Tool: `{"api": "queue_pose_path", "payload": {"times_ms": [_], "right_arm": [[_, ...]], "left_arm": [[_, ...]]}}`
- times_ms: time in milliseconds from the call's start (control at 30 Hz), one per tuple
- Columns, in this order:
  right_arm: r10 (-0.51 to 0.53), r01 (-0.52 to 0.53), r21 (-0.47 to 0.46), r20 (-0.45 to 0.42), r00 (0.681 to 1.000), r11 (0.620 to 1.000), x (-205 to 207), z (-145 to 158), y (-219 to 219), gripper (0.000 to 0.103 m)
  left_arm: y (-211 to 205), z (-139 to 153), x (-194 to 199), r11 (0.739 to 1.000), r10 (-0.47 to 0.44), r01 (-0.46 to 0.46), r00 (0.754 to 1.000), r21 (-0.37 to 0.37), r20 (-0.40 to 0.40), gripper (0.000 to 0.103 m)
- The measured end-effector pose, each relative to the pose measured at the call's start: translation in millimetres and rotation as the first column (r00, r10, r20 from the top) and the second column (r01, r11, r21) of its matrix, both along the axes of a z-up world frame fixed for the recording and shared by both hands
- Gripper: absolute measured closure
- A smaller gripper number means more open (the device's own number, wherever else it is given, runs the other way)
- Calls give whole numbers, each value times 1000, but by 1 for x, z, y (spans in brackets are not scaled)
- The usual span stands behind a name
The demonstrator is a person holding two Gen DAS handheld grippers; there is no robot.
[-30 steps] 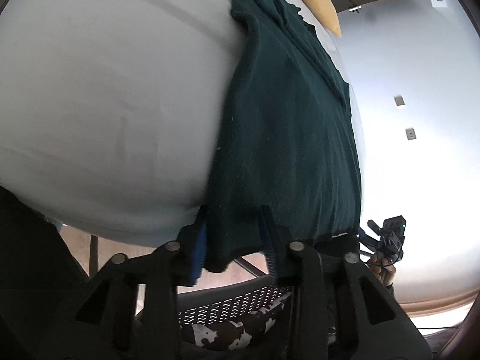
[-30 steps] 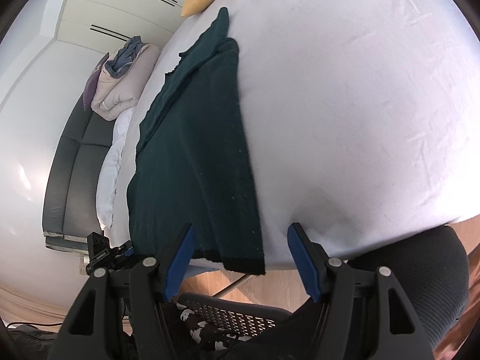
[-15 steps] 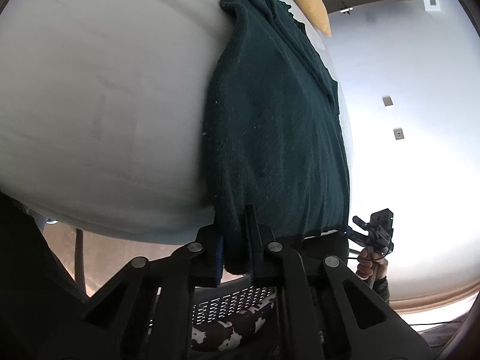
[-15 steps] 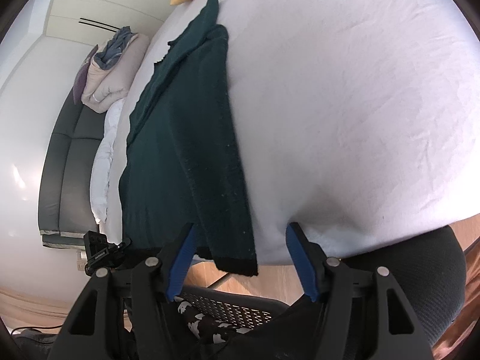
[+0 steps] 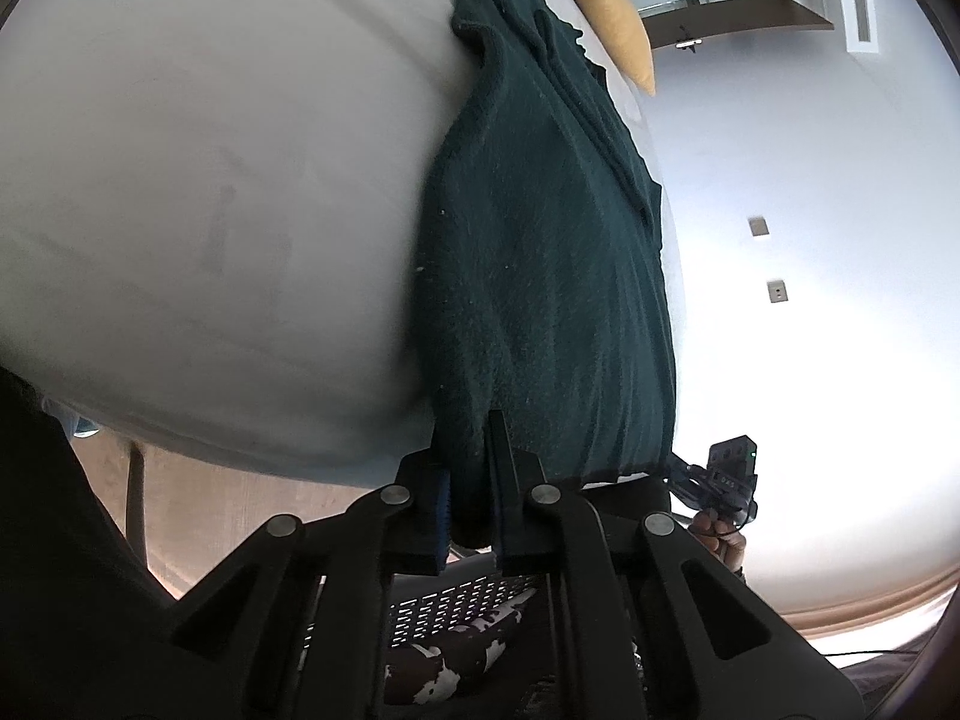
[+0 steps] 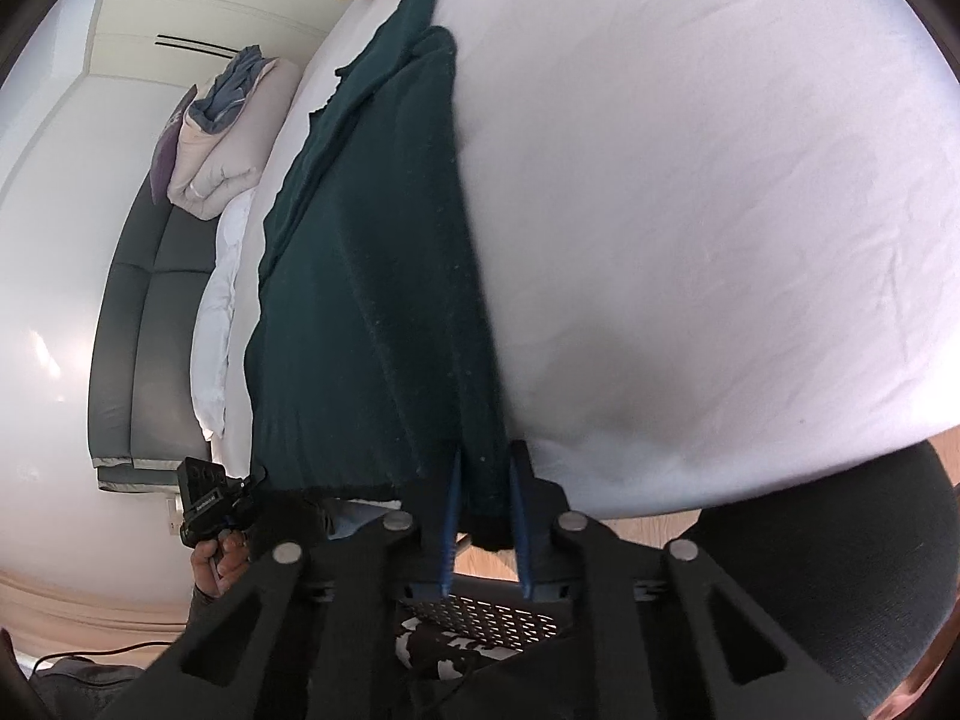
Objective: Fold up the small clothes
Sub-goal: 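Close both grippers on the sweater hem, then lift the hem with both grippers and fold it toward the collar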
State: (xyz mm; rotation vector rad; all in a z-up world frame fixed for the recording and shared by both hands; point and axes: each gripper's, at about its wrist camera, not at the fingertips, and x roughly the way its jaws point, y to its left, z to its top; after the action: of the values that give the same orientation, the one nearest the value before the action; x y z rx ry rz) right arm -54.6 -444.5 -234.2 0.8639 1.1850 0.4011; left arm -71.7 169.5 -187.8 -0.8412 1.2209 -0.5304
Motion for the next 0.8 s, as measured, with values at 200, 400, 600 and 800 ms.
{"api": "queue_pose_path", "payload": {"times_ms": [200,400,600,800], "right_arm": [[-22,22,-1,44,999,1000,-3,8,1,93],[-42,42,9,71,997,999,-6,15,3,94],[-64,61,30,117,991,998,-7,28,4,94],[-65,61,28,170,983,998,-2,47,9,94]], "left_arm": [[6,7,-6,998,35,-32,998,-62,47,96],[7,9,-7,996,67,-64,996,-63,59,96],[8,17,-5,995,75,-69,994,-70,85,97],[11,29,-2,994,87,-79,991,-77,106,97]]}}
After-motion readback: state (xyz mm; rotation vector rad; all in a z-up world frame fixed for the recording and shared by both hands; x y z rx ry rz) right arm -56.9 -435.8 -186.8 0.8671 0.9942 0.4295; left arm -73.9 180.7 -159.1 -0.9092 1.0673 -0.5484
